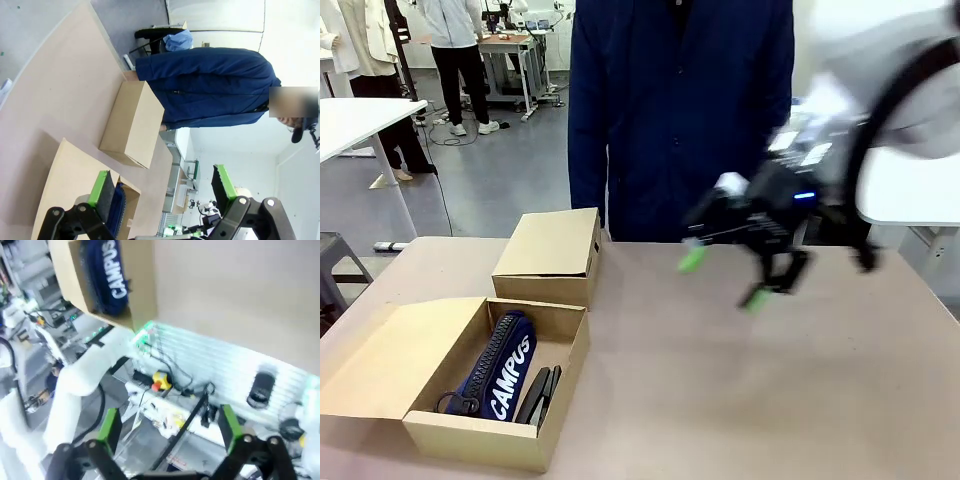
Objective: Place items inside the box.
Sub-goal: Pick up a Pencil pouch or Stapler and place it inside the Mailer Box closest to the robot.
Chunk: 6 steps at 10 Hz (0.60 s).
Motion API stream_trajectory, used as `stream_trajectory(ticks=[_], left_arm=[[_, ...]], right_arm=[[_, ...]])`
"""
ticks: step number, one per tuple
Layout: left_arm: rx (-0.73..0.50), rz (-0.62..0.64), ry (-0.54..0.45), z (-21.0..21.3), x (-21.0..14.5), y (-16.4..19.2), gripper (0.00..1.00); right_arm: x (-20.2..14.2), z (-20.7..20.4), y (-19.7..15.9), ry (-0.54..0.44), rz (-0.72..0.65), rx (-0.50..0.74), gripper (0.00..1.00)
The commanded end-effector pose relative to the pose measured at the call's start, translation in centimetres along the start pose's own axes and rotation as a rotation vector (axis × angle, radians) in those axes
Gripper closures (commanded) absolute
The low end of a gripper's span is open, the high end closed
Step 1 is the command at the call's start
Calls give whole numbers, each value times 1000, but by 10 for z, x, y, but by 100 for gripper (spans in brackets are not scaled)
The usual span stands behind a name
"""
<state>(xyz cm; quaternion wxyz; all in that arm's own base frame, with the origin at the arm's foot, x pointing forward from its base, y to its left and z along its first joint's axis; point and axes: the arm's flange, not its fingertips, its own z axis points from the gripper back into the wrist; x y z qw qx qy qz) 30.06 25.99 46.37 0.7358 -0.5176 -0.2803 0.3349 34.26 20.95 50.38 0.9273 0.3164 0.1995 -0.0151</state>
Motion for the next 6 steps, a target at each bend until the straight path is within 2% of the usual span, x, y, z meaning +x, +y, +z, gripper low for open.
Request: stream_trajectory(ticks=[1, 2, 3, 4, 5, 6], left_arm=[[-14, 0, 2, 0, -1, 0, 0], [-14, 0, 2, 0, -1, 0, 0], [-14, 0, 2, 0, -1, 0, 0], [-14, 0, 2, 0, -1, 0, 0], [-14, 0, 2, 0, -1, 0, 0], [-14, 0, 2, 0, -1, 0, 0]], right_arm=[[-15, 59, -70, -27, -85, 120, 0], [-22, 89, -113, -68, -146, 226, 0], [-33, 115, -160, -65, -129, 381, 0], [-46, 128, -201, -106, -153, 463, 0], [-60, 132, -234, -142, -104, 548, 0], [-83, 122, -265, -174, 131, 624, 0]])
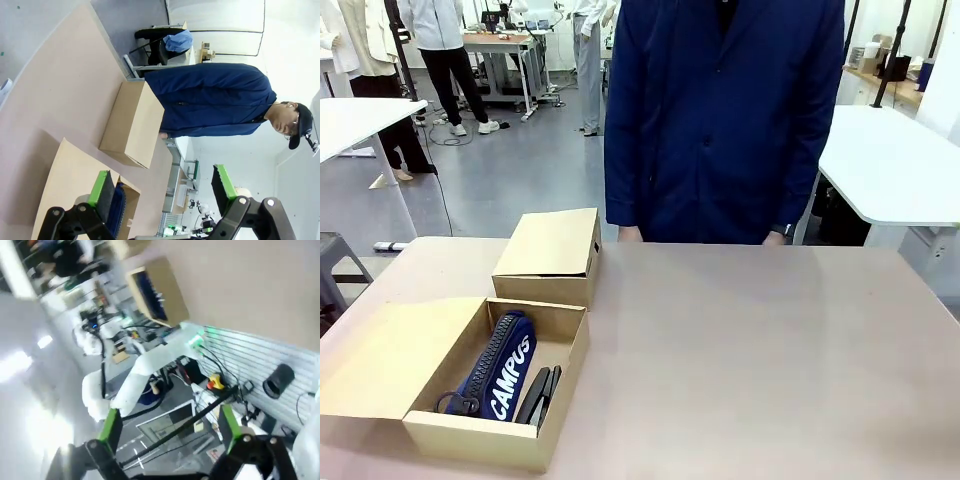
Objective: Place items inside the box.
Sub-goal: Pick up a Pencil pouch or Stapler and place it inside the Mailer Box closest to the robot, then close the lid of the Mailer Box closest to the robot.
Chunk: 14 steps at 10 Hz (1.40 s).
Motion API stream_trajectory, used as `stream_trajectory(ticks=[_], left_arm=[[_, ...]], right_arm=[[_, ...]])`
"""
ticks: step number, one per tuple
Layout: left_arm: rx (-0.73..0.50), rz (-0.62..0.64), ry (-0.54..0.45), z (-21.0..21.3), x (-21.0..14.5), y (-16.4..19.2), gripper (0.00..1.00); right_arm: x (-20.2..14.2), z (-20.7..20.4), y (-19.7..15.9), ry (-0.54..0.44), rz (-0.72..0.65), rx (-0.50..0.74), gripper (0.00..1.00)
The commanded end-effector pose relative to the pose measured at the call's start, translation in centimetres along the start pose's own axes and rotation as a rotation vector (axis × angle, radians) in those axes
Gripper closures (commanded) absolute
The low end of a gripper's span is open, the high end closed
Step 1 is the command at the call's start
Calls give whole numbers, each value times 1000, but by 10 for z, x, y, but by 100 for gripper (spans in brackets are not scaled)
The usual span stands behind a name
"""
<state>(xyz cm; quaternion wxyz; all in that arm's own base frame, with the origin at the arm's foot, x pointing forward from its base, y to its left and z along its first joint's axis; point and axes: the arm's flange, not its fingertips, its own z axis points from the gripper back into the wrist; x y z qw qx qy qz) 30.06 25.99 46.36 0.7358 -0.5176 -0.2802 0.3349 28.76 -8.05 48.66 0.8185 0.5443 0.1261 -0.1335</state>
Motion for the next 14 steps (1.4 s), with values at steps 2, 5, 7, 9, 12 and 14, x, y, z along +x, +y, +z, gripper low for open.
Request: stream_trajectory(ticks=[2, 5, 7, 9, 12, 14], left_arm=[[-14, 0, 2, 0, -1, 0, 0], [-14, 0, 2, 0, -1, 0, 0], [-14, 0, 2, 0, -1, 0, 0], [-14, 0, 2, 0, -1, 0, 0], [-14, 0, 2, 0, -1, 0, 0], [0, 0, 0, 0, 0, 0, 0]], right_arm=[[-37, -9, -89, -4, 168, 149, 0], [-26, 1, -62, -15, 149, 130, 0], [-26, 1, -62, -15, 149, 130, 0], [-26, 1, -62, -15, 149, 130, 0], [-26, 1, -62, -15, 149, 130, 0], [-26, 1, -62, -15, 149, 130, 0]])
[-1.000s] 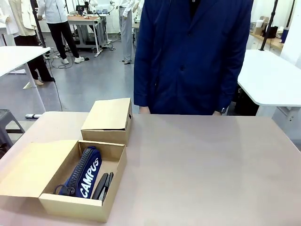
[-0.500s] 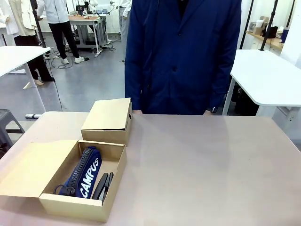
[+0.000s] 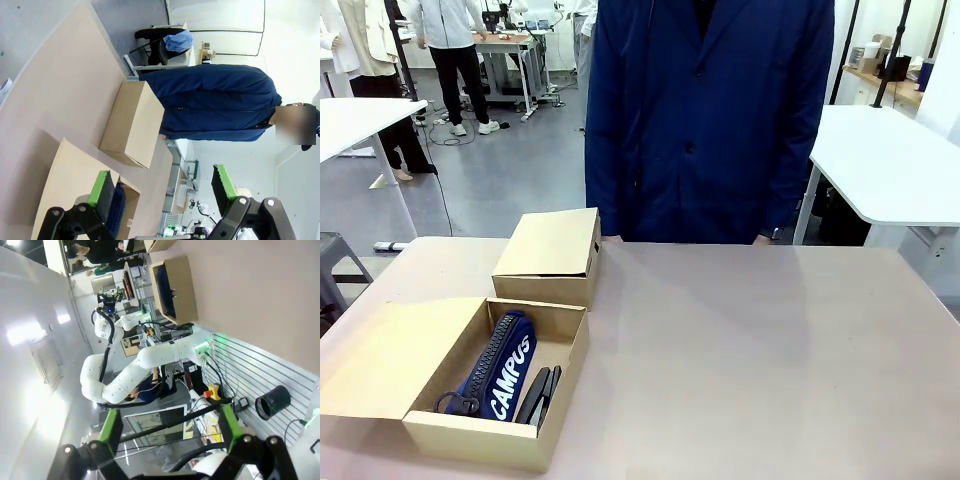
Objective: Place items inside the box.
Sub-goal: Close the lid of the Mailer Box closest to the robot.
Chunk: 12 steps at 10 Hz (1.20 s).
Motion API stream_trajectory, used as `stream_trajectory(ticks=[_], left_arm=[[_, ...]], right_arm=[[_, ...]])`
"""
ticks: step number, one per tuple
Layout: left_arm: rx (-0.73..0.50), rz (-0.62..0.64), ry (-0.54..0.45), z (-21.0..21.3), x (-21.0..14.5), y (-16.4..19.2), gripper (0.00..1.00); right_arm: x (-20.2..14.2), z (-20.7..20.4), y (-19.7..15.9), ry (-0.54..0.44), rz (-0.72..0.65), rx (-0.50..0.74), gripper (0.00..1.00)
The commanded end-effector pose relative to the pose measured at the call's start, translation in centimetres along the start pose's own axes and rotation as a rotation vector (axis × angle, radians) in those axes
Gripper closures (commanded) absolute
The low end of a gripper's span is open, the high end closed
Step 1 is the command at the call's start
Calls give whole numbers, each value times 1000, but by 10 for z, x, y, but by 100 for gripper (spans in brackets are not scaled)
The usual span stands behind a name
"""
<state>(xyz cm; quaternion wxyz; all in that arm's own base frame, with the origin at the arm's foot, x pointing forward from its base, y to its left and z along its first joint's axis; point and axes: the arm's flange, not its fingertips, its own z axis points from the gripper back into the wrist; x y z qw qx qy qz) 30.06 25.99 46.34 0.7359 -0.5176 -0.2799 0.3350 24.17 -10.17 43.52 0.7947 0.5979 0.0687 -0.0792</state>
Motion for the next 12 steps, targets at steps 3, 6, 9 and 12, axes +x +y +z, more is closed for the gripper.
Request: stream_trajectory(ticks=[3, 6, 9, 12], left_arm=[[-237, -425, 514, -98, -44, -48, 0], [-402, -805, 519, -128, -69, -47, 0], [-701, -1565, 82, -113, -60, 0, 0], [-554, -1775, 250, -81, -56, 63, 0]], right_arm=[[-2, 2, 7, -2, -10, 15, 0], [-2, 2, 7, -2, -10, 15, 0], [-2, 2, 7, -2, -10, 15, 0], [-2, 2, 7, -2, -10, 15, 0]])
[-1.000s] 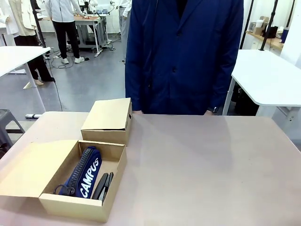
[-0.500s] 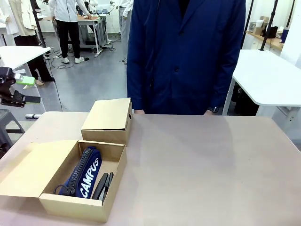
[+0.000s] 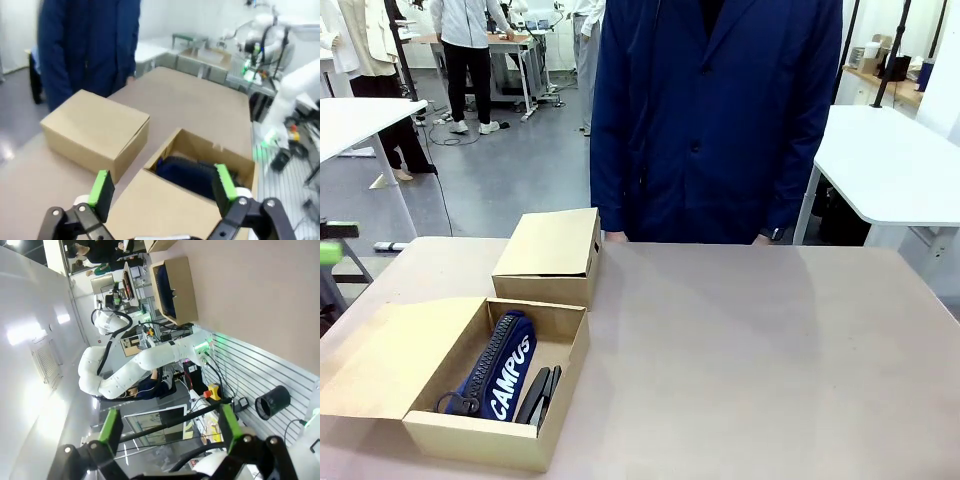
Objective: Place items inside the box.
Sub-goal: Close the lid of the Mailer Box closest to the robot.
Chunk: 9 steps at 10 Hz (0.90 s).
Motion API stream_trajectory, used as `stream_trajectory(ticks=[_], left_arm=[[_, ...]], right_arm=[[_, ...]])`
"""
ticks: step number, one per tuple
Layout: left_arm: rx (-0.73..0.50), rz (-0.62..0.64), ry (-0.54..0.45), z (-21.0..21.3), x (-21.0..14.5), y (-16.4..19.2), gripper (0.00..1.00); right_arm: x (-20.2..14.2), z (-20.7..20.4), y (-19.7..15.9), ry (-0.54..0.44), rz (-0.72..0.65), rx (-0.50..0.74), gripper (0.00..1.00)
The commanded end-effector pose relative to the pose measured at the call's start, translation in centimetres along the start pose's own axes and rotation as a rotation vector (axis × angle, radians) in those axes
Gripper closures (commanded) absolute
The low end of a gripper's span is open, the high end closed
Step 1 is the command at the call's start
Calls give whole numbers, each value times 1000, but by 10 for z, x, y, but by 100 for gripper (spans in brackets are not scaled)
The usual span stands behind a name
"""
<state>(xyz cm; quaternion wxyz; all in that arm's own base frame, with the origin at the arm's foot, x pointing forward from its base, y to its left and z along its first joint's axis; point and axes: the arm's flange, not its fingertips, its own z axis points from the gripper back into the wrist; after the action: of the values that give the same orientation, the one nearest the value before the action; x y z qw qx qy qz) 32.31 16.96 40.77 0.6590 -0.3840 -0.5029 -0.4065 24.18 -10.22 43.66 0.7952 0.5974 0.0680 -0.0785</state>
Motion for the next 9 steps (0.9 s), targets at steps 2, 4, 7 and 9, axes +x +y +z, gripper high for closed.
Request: stream_trajectory(ticks=[2, 4, 7, 9], left_arm=[[186, -149, 157, 34, -60, 16, 0], [-7, -119, 59, 13, -27, -4, 0], [4, -142, 88, 17, -39, -2, 0], [-137, -276, 125, 32, -49, -11, 0]], right_arm=[[-2, 2, 6, -2, -12, 16, 0], [-2, 2, 6, -2, -12, 16, 0], [-2, 2, 6, -2, -12, 16, 0], [-2, 2, 6, -2, -12, 16, 0]])
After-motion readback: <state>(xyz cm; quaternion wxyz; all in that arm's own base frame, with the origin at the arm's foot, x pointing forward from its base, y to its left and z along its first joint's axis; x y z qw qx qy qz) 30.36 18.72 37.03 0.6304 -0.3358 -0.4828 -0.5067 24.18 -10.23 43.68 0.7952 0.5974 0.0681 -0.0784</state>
